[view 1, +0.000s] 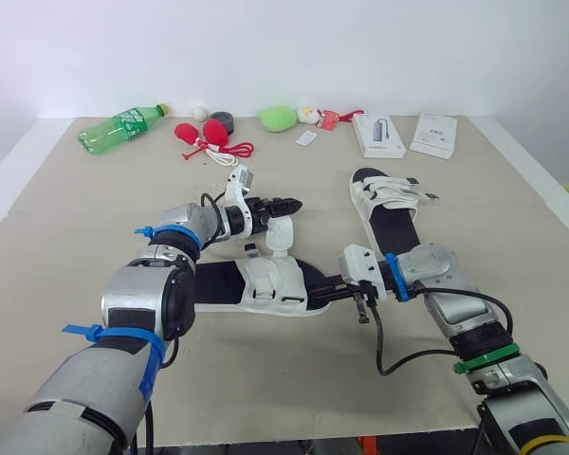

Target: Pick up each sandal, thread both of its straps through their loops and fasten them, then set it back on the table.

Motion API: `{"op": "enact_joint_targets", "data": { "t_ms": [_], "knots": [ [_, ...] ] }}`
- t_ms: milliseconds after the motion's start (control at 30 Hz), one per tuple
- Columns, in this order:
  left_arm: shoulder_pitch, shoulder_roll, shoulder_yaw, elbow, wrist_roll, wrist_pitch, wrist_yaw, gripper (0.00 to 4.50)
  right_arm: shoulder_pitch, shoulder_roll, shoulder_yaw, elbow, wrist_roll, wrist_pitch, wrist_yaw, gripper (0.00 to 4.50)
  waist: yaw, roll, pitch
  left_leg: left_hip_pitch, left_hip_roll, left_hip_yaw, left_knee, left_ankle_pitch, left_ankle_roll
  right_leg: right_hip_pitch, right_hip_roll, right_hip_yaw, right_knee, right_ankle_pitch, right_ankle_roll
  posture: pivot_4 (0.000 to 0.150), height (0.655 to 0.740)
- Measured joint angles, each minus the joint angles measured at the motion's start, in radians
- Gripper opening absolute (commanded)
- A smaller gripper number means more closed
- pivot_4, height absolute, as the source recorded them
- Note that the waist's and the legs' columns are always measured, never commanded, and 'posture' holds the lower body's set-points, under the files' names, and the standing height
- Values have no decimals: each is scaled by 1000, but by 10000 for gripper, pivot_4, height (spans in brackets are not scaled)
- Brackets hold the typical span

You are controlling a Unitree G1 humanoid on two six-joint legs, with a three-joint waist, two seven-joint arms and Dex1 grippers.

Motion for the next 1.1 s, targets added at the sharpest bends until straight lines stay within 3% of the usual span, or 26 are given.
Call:
{"op": "enact_joint_targets", "data": {
  "t_ms": [33,67,167,300,500,567,633,700,767,933,1100],
  "knots": [
    [0,-5,11,1,1,-9,10,26906,2,-3,0,-5,0,1,-3,0,0,0,0,0,0,0,0,0,0,0,0,0,0,0,0,1500,7400],
    [0,-7,16,1,1,-14,17,24902,3,-3,0,-5,0,1,-4,0,0,0,0,0,0,0,0,0,0,0,0,0,0,0,0,1500,7400],
    [0,-13,35,2,1,-30,39,12315,6,-5,0,-11,0,2,-9,0,0,0,0,0,0,0,0,0,0,0,0,0,0,0,0,1500,7400],
    [0,-18,30,3,22,-59,22,2159,7,-6,0,-12,0,2,-12,0,0,0,0,0,0,0,0,0,0,0,0,0,0,0,0,1500,7400],
    [5,-22,-134,-38,166,-290,-160,2159,7,-7,0,-12,0,3,-12,0,1,0,0,0,0,0,0,1,-1,0,0,0,0,0,0,1500,7400],
    [17,-17,-202,-107,223,-451,-211,2159,6,-7,0,-12,0,3,-12,0,2,0,0,0,0,0,-1,1,-1,0,0,0,0,0,0,1500,7400],
    [111,21,-294,-306,303,-751,-230,2159,6,-6,1,-10,1,2,-12,0,0,0,0,2,0,1,-3,1,-1,0,0,2,-1,0,0,1500,7400],
    [165,49,-326,-395,336,-886,-232,2159,5,-7,1,-11,1,2,-11,0,1,0,0,2,1,1,-4,1,-2,0,0,2,-1,1,-1,1500,7400],
    [279,129,-398,-566,425,-1190,-209,2159,3,-7,2,-6,2,0,-8,0,1,0,0,3,1,1,-5,1,-2,0,0,3,-1,1,-1,1500,7400],
    [434,323,-481,-692,654,-1717,-88,2159,-9,-6,0,20,1,-7,6,0,4,0,0,3,1,2,-5,3,-2,1,-1,3,-1,2,-1,1500,7400],
    [443,376,-479,-705,820,-1914,50,2159,-25,-7,0,50,-1,-22,17,0,5,0,0,3,0,3,-4,6,0,1,-2,4,-1,2,-5,1500,7400]
  ]
}}
